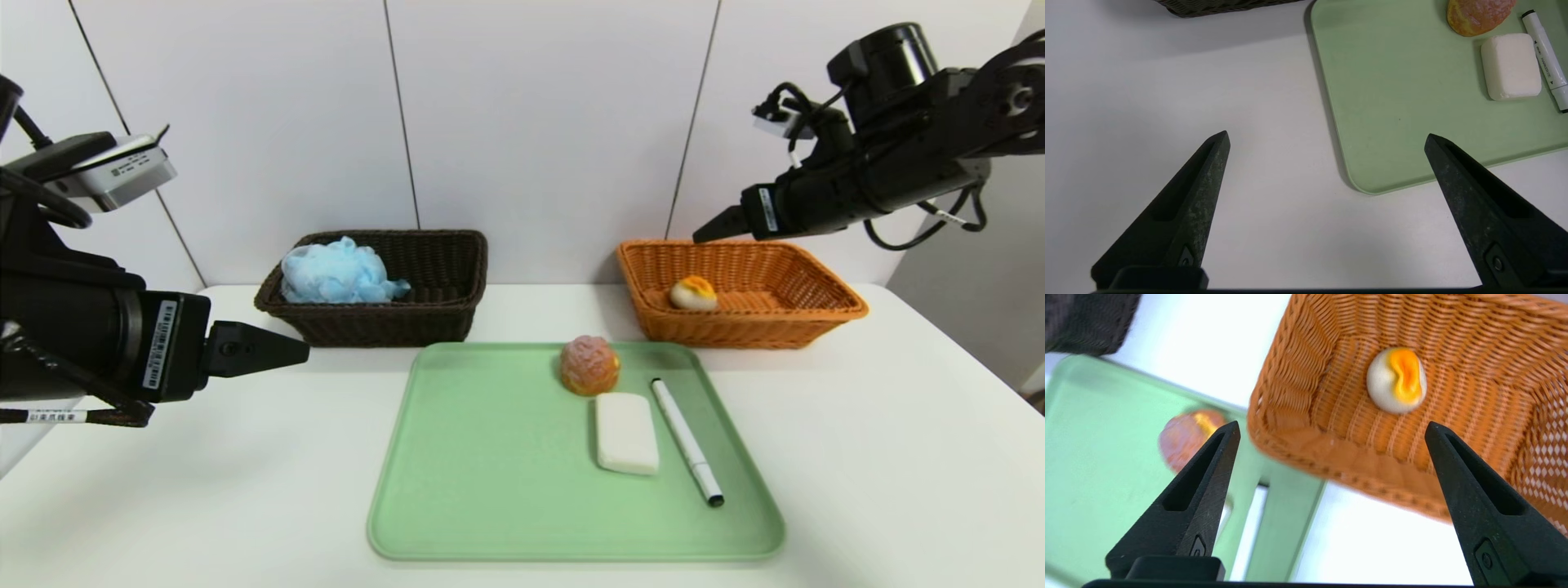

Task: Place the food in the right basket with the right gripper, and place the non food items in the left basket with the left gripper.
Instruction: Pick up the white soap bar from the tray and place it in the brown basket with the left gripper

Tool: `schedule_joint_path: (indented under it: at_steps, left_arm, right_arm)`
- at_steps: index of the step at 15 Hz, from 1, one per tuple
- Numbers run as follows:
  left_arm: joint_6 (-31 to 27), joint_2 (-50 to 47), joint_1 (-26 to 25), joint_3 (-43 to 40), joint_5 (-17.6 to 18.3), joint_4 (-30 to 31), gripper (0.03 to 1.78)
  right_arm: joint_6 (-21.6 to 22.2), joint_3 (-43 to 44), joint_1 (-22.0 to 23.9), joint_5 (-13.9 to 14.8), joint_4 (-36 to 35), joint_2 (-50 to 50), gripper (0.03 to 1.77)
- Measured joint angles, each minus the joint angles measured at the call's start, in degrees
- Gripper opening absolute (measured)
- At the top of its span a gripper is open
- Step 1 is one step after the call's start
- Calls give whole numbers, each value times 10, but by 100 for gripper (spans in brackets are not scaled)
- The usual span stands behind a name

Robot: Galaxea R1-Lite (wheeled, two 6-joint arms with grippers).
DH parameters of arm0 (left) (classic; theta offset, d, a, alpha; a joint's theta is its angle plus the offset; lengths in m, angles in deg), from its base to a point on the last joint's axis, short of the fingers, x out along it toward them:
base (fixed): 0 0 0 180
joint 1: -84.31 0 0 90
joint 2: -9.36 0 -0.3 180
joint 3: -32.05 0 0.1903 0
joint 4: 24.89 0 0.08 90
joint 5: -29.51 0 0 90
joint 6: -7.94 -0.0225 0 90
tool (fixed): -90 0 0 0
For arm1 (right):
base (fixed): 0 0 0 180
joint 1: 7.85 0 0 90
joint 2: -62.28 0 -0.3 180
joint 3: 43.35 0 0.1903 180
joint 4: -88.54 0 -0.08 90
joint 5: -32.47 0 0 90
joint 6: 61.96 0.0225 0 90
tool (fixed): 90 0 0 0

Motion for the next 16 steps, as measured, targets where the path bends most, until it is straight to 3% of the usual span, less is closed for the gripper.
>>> schedule_joint_path:
  at_steps: [5,12,16]
  left_arm:
    - [-1,-2,5,4,1,11,169]
    - [0,76,77,31,0,77,169]
    - [15,142,113,57,0,101,169]
  right_arm:
    - [4,-83,-9,-2,67,-141,164]
    - [3,-314,-12,2,75,-358,168]
    - [8,-367,-5,1,74,-417,169]
